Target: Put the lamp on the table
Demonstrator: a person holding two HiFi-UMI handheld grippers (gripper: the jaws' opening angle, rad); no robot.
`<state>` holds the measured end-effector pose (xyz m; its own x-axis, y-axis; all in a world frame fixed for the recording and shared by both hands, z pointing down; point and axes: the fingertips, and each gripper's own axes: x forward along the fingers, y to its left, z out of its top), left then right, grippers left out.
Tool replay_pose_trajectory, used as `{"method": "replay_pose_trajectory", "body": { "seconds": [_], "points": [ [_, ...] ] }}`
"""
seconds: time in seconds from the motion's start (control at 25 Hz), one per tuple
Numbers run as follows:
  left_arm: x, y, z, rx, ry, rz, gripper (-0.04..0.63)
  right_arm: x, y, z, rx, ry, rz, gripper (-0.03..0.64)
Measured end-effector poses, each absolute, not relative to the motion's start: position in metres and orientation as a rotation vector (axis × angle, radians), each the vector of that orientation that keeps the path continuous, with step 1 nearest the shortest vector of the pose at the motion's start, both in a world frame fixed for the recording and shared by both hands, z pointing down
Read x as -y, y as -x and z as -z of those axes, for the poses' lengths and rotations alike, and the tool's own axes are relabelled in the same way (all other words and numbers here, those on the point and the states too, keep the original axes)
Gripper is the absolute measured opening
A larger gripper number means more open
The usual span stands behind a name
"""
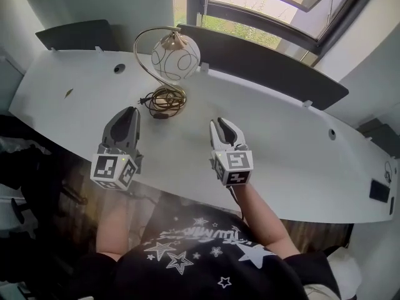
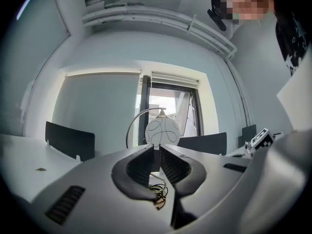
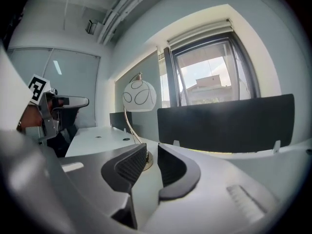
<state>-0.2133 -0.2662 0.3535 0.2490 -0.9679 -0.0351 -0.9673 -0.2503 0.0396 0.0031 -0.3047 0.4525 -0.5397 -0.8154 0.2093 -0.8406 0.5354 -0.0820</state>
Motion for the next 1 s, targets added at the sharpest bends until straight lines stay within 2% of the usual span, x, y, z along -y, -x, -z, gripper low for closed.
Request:
{"method": "replay_pose_trajectory", "body": {
  "seconds": [0.44, 1.0],
  "points": [
    [0.166, 0.147, -0.365, 2.034, -2.374, 0.027, 0.034, 0.238, -0.035, -0.446, 2.736, -1.199, -0.193, 0.003],
    [0.103, 0.108, -0.375, 2.036, -2.334, -0.008, 0.032, 0.188, -0.069, -0.447, 2.783, -1.194, -0.243, 0.0]
  ]
}}
